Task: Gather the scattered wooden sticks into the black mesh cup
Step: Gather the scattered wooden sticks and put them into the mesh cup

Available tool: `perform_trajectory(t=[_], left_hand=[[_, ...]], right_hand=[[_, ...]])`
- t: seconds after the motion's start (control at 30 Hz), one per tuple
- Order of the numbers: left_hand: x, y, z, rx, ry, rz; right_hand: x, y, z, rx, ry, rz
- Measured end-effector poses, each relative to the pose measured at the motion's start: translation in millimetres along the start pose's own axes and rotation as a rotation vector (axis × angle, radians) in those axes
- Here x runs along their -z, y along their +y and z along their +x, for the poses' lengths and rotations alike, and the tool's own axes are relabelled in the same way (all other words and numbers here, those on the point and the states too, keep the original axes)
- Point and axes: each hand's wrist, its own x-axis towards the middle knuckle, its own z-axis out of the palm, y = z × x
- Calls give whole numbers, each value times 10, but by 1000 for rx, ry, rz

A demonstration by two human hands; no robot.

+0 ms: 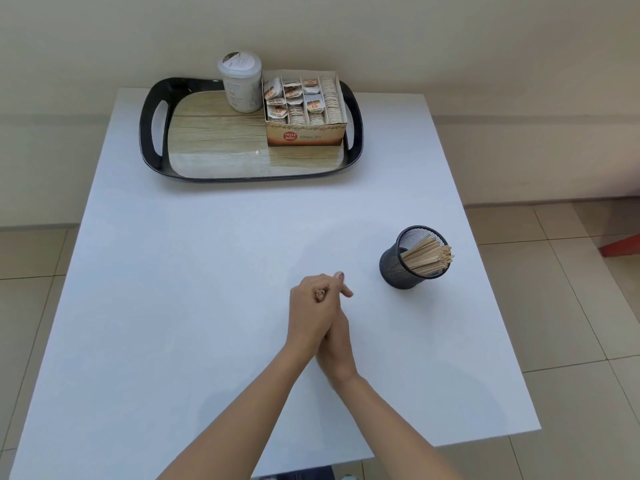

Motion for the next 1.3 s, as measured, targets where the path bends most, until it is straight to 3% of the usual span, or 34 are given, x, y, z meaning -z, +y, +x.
perform_trajectory(t=[0.2, 0.37, 0.47, 0.6, 0.67, 0.73, 0.77, 0.83, 0.93, 1.07, 1.23, 1.3], left_hand=[[175, 117, 112, 307, 39, -426], [151, 182, 155, 510, 79, -1135], [111, 196, 141, 617, 74, -1328], [95, 244, 115, 735, 39, -1471], [78, 276, 100, 730, 79, -1386], [68, 241, 74, 668, 222, -1181], [65, 216, 49, 595, 307, -1007], [69, 164, -46, 289, 392, -577], [57, -1, -130, -110, 193, -85], [-111, -249, -115, -207, -213, 113], [-389, -567, 62, -288, -170, 472], [-428, -571, 131, -285, -139, 465]], right_hand=[[229, -47, -69, 121, -24, 70], [288, -99, -151, 36, 93, 398], [265, -192, -205, 134, 245, 121], [325, -383, -214, 440, 410, -282], [426, -500, -187, 554, 427, -385], [569, -600, -138, 635, 386, -493], [641, -641, -113, 653, 354, -573], [765, -701, -66, 638, 296, -759], [839, -743, -17, 578, 192, -938], [737, -701, 24, 506, -22, -1171], [623, -738, 19, 475, -126, -1241], [625, -772, 36, 445, -128, -1246]])
